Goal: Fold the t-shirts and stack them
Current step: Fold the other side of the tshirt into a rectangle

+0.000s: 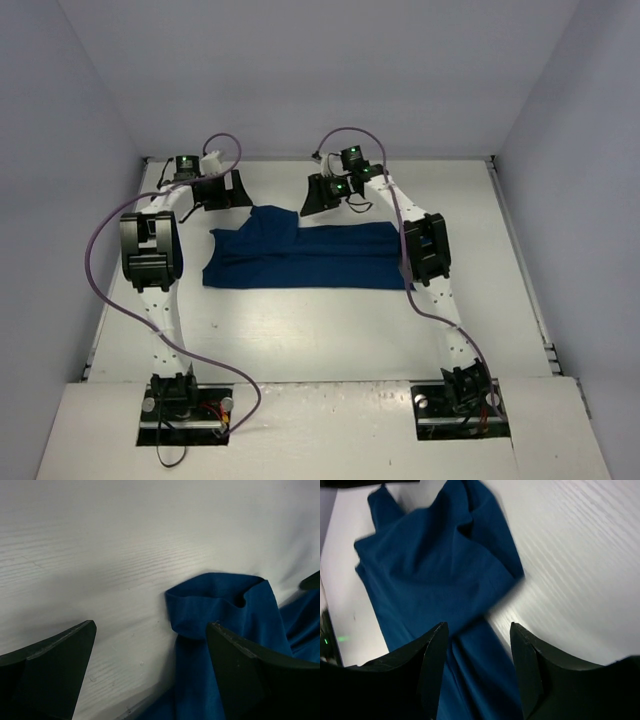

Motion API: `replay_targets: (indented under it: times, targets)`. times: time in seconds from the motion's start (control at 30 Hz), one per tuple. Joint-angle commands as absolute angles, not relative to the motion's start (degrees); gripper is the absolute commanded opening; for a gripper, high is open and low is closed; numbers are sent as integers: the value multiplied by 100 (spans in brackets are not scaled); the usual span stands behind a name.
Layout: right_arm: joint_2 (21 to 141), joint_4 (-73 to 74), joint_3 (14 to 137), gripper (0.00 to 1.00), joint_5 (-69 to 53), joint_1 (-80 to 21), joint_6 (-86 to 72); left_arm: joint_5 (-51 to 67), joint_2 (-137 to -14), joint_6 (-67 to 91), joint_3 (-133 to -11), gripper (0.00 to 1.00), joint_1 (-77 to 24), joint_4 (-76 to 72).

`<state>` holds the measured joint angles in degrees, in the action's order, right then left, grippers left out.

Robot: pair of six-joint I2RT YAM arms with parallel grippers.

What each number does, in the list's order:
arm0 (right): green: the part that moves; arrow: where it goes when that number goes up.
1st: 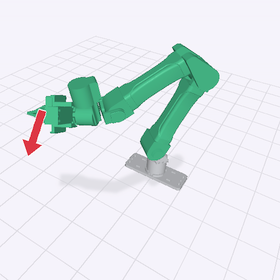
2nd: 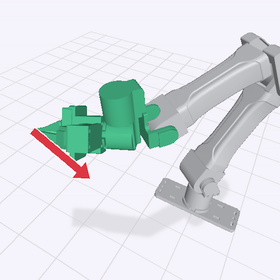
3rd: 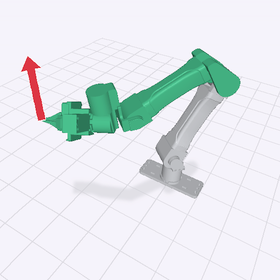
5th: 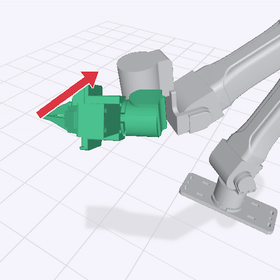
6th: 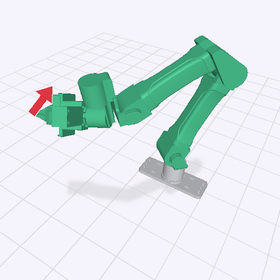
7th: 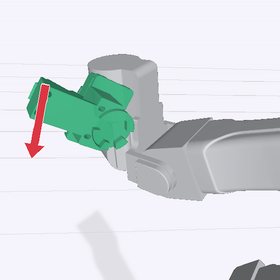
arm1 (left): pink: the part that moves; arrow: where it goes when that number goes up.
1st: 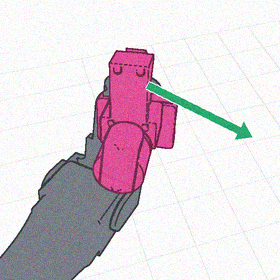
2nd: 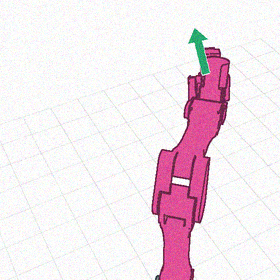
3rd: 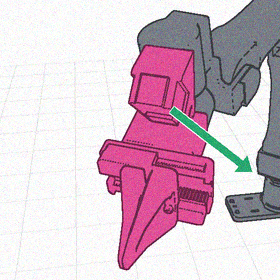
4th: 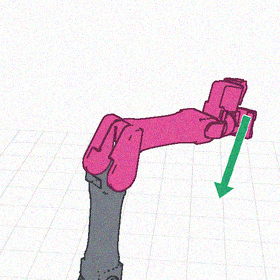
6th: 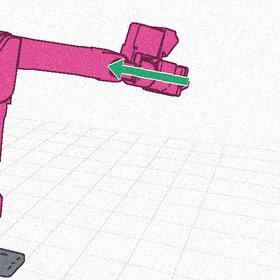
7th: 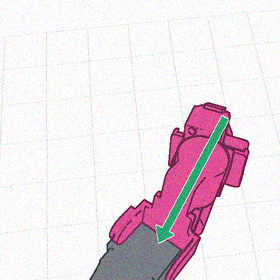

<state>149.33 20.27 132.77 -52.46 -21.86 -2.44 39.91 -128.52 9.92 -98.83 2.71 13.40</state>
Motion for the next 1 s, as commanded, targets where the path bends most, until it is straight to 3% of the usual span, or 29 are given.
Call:
replay_targets:
  times: [0.0, 0.17, 0.43, 0.97]
  targets:
    - [14926, 616, 13347, 50, -4627, -2166, -2075, 3977, -12411, 1253, -9865, 91, 276, 815]
    - [15155, 286, 13254, 47, -4685, -2224, -2410, 3984, -12561, 1273, -9879, 90, 228, 754]
    - [15453, 50, 13201, 41, -4879, -2233, -2550, 4149, -12859, 1222, -10019, 75, 62, 826]
    - [15883, -484, 13236, 40, -5221, -2452, -2988, 4395, -13131, 1406, -9905, 50, 53, 817]
